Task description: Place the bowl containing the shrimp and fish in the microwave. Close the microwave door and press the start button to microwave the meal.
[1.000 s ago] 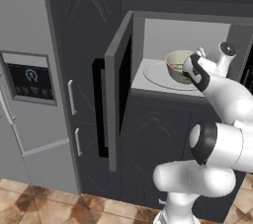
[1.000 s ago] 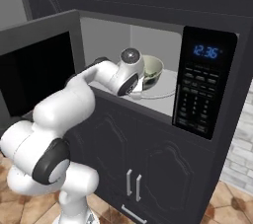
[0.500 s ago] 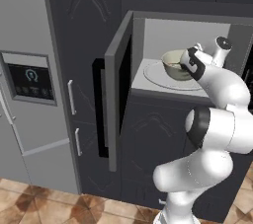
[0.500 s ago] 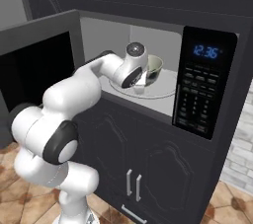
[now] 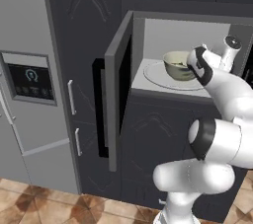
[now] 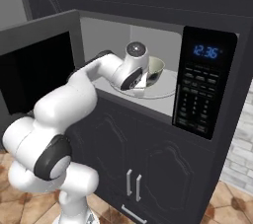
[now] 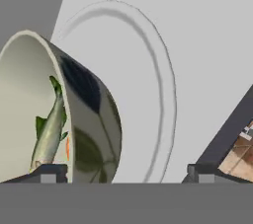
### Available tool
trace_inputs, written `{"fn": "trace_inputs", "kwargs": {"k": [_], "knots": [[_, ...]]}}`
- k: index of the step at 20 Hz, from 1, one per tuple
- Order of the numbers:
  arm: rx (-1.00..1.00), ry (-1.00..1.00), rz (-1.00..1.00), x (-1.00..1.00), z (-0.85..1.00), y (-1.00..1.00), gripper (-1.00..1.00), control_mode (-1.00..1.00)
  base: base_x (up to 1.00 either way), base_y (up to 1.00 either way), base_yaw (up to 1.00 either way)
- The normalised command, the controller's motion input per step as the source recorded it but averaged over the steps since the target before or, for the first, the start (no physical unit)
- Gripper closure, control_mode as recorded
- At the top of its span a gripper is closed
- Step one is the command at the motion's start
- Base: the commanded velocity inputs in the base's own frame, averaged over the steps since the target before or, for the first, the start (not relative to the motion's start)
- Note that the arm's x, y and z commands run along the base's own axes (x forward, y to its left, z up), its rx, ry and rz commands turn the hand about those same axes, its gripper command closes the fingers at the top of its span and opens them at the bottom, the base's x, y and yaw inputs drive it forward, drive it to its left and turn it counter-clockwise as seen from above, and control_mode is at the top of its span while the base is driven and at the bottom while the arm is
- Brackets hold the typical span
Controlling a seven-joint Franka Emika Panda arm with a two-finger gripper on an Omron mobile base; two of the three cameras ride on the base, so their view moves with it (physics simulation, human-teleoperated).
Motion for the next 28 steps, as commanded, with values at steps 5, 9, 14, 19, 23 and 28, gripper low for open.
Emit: {"fn": "trace_inputs", "kwargs": {"k": [5,9,14,19,23,28], "knots": [[-0.10,0.00,0.09,-0.99,0.00,0.27,-1.00,-1.00,0.00,0.00,0.00],[-0.18,0.00,0.16,-1.00,0.00,0.42,-1.00,-1.00,0.00,0.00,0.00],[-0.32,0.00,0.23,-1.00,0.10,0.27,-1.00,-1.00,0.00,0.00,0.00],[-0.40,-0.02,0.26,-0.88,0.53,0.23,-1.00,-1.00,0.00,0.00,0.00],[-0.49,0.00,0.32,-0.81,0.54,0.04,-1.00,-1.00,0.00,0.00,0.00],[-0.56,0.00,0.37,-0.78,0.47,0.02,-1.00,-1.00,0.00,0.00,0.00]]}}
